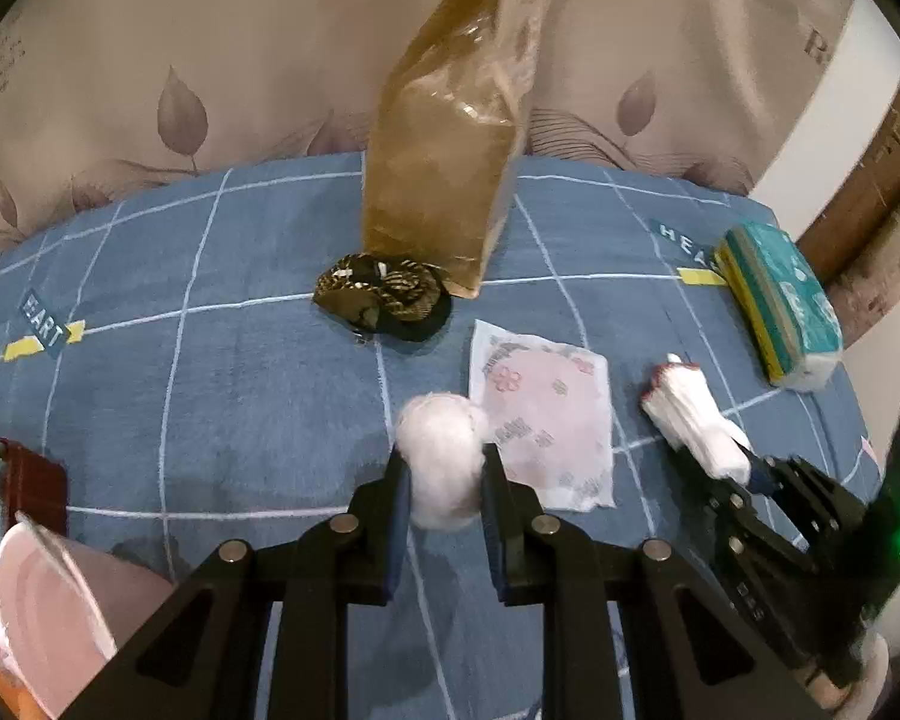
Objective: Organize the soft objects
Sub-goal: 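Carry the cotton ball with the left gripper over the gold tray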
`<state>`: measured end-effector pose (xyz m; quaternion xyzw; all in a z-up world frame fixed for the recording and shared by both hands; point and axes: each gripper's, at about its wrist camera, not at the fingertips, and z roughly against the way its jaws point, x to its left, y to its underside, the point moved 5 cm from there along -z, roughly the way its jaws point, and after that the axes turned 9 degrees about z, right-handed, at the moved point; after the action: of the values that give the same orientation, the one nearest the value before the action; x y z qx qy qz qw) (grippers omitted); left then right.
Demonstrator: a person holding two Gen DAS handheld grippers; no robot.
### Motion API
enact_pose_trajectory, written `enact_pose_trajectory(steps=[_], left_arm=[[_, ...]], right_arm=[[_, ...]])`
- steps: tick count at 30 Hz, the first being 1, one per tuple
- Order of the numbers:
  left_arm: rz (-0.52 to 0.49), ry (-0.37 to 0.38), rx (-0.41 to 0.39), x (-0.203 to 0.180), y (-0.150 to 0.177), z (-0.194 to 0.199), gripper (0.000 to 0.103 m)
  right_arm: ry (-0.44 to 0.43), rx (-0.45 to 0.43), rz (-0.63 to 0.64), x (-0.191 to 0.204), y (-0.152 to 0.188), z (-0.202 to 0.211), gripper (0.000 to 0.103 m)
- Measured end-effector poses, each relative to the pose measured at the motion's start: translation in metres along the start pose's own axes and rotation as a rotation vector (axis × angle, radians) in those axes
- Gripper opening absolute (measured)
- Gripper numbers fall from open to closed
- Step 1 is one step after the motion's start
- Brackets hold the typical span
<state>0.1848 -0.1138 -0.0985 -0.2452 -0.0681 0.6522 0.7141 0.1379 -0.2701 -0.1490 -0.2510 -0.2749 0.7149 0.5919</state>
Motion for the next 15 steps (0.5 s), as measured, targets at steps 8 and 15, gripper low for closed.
enact_pose_trajectory(steps=[8, 15], left_arm=[[-0.047, -0.006, -0.031, -0.005, 0.014, 0.027, 0.021], [-0.067, -0.007, -0.076, -0.003, 0.018, 0.057, 0.021]], right_arm=[[0.019, 0.008, 0.018, 0.002, 0.0, 0.0, 0.02], [0.036, 0.016, 0.038, 0.004, -0.001, -0.001, 0.02]])
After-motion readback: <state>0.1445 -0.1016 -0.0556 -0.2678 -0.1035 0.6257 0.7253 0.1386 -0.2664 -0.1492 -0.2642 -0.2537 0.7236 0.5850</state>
